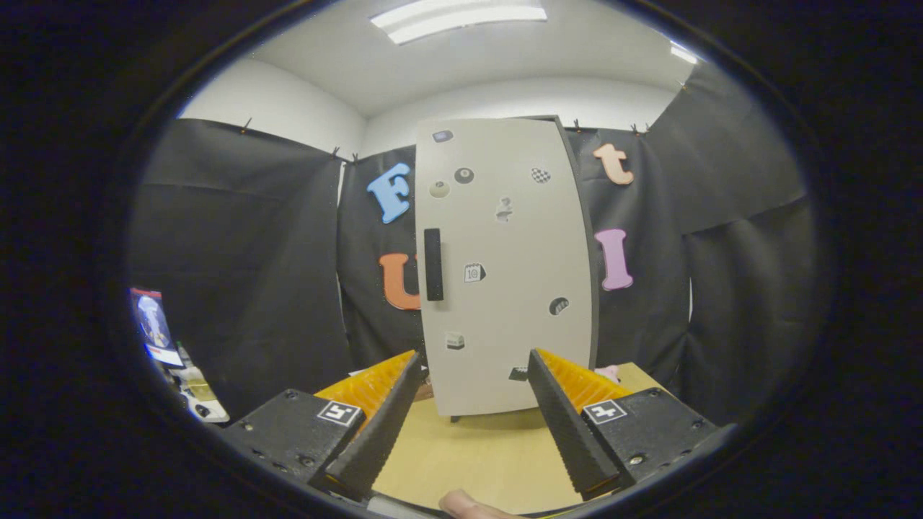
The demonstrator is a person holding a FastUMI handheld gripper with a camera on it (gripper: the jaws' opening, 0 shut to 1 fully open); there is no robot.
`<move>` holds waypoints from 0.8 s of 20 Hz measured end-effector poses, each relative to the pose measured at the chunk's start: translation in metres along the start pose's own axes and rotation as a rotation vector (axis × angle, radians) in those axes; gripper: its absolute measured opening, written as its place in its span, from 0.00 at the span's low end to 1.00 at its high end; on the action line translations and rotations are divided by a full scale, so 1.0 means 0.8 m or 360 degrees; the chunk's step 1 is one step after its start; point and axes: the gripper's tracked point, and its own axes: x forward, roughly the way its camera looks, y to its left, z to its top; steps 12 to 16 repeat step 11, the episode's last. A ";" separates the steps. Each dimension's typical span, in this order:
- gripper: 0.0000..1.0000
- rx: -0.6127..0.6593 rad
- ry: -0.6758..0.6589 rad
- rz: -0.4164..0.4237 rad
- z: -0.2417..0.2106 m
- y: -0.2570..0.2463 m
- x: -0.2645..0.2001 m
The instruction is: Open the shoe cabinet door, grab the shoes and put them into the shoe cabinet, then close the shoe cabinet door.
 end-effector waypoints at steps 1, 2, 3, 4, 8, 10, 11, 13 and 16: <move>0.97 -0.0012 -0.0013 0.0012 0.003 0.005 -0.003; 0.97 -0.0021 -0.0023 0.0027 0.005 0.012 -0.007; 0.97 -0.0024 -0.0024 0.0030 0.005 0.018 -0.010; 0.97 -0.0027 -0.0023 0.0030 0.006 0.022 -0.012; 0.97 -0.0049 -0.0046 0.0039 0.015 0.041 -0.013; 0.97 -0.0058 -0.0058 0.0060 0.017 0.052 -0.014; 0.97 -0.0062 -0.0060 0.0065 0.017 0.054 -0.014; 0.97 -0.0062 -0.0060 0.0065 0.017 0.054 -0.014; 0.97 -0.0062 -0.0060 0.0065 0.017 0.054 -0.014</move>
